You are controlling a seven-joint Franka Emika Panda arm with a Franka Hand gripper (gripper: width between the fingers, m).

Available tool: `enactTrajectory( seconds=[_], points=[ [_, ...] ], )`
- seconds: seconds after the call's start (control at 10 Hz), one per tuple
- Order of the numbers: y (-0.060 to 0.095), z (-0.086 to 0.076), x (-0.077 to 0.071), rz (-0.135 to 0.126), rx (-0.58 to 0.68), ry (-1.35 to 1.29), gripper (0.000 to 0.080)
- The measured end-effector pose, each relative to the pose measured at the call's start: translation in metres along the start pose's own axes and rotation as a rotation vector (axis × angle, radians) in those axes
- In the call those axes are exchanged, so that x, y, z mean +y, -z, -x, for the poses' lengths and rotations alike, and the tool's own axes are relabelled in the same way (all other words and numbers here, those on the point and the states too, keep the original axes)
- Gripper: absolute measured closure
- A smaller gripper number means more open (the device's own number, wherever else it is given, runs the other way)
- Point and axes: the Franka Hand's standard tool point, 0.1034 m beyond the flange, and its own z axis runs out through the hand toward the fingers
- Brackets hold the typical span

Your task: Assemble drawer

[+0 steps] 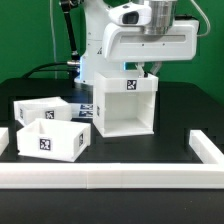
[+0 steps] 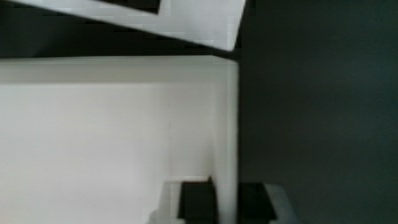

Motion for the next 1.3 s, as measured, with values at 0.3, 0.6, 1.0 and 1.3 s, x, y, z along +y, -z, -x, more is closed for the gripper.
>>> enactTrajectory(
  seconds=[0.3,0.6,1.0,1.3],
  points=[
    [0.006,-0.056,0.005,-0.014,0.021,-0.011,0.0762],
    [0.011,-0.092,0.01,-0.019,0.06,-0.015,0.0762],
    [0.014,-0.12,0.014,-0.021,0.102,0.008,0.0762],
    [0.016,-0.128,0.016,-0.018,0.132,0.042,0.0762]
  ],
)
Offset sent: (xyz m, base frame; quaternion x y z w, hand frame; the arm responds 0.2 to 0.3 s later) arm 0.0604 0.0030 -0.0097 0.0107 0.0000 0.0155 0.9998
